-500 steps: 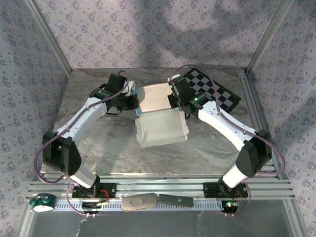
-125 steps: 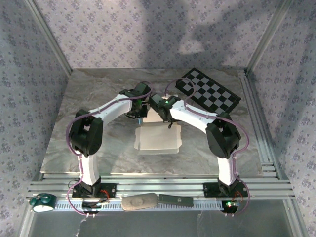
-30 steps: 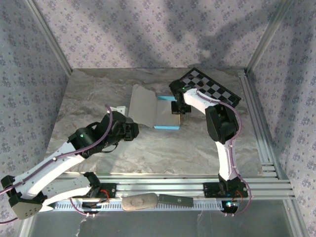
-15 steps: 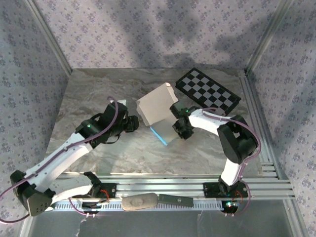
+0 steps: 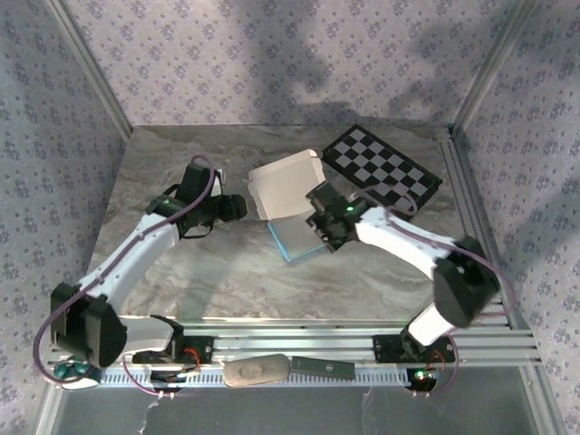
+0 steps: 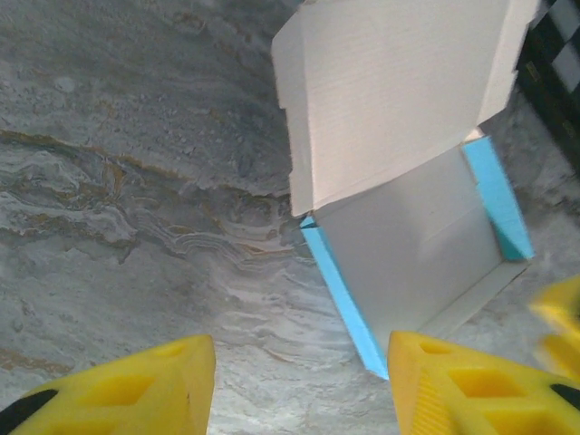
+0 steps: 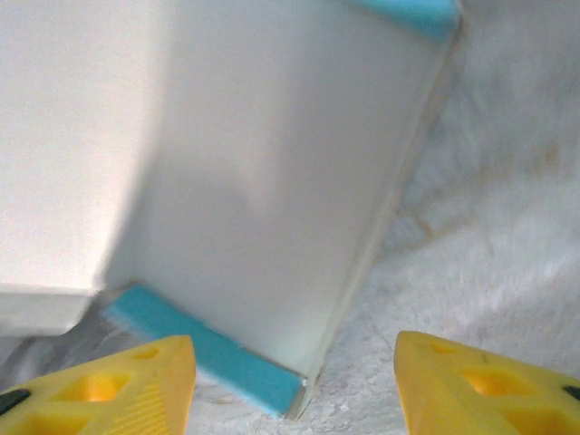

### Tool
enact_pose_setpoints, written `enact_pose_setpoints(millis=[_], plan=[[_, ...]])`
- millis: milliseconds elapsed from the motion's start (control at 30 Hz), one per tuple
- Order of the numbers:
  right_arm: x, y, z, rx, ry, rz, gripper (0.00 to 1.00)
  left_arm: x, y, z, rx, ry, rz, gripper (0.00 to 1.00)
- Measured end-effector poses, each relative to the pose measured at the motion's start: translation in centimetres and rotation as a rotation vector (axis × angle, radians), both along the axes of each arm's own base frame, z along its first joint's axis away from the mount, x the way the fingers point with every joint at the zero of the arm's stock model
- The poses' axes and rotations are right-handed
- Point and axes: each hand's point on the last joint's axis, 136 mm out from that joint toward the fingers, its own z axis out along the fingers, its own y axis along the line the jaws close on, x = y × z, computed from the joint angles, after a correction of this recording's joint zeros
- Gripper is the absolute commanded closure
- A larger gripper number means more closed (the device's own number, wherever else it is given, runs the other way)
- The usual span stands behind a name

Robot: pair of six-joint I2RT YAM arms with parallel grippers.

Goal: Fold the paper box

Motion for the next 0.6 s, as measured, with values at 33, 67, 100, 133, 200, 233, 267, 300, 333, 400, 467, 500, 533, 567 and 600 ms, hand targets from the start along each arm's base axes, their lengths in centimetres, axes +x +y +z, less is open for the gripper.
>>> enact_pose_setpoints(millis=[33,67,100,133,200,233,267,300,333,400,467,500,533,567,600], plan=[[1.1,-0.9,2.0,-0.018,-0.084,0.052,0.38,0.4,-0.2,-0.7,0.008,0.02,-0.009,0.47],[2.3,-1.9,3.7,-0.042,-0.157,0.106,0.38,0.8,-0.4,-1.5,0.013,0.043,-0.018,0.47],[3.5,-2.9,4.8,-0.077,-0.208,0.149,0.4,1.2,-0.6,-2.1,0.017,0.061,-0.026,0.47],[5.0,-3.9,5.9,-0.12,-0.255,0.201,0.4,1.7,-0.9,-2.9,0.023,0.081,-0.036,0.47],[8.0,-5.6,6.9,-0.204,-0.313,0.303,0.42,2.6,-1.6,-4.2,0.026,0.108,-0.046,0.47],[9.4,-6.1,7.0,-0.238,-0.329,0.365,0.43,3.1,-1.8,-4.8,0.029,0.119,-0.05,0.47],[10.5,-6.5,6.8,-0.264,-0.338,0.425,0.43,3.6,-2.1,-5.4,0.031,0.126,-0.053,0.47],[11.4,-6.7,6.5,-0.284,-0.344,0.478,0.43,4.1,-2.3,-5.7,0.033,0.128,-0.055,0.47],[12.4,-6.7,5.8,-0.303,-0.342,0.547,0.43,4.7,-2.5,-6.1,0.037,0.131,-0.058,0.47],[13.9,-6.4,4.5,-0.323,-0.33,0.656,0.47,5.7,-2.8,-6.5,0.042,0.13,-0.062,0.47],[15.6,-5.4,3.0,-0.325,-0.314,0.765,0.48,7.1,-2.9,-6.7,0.04,0.118,-0.062,0.47],[16.2,-4.9,2.3,-0.324,-0.31,0.81,0.48,7.5,-2.9,-6.8,0.037,0.113,-0.063,0.47],[16.7,-4.5,1.5,-0.324,-0.301,0.847,0.48,8.0,-2.9,-6.9,0.035,0.11,-0.064,0.47],[17.3,-4.1,0.6,-0.324,-0.285,0.884,0.48,8.4,-2.8,-7.1,0.033,0.112,-0.065,0.47],[17.6,-3.8,-0.1,-0.323,-0.273,0.91,0.49,8.8,-2.8,-7.2,0.031,0.112,-0.068,0.47]])
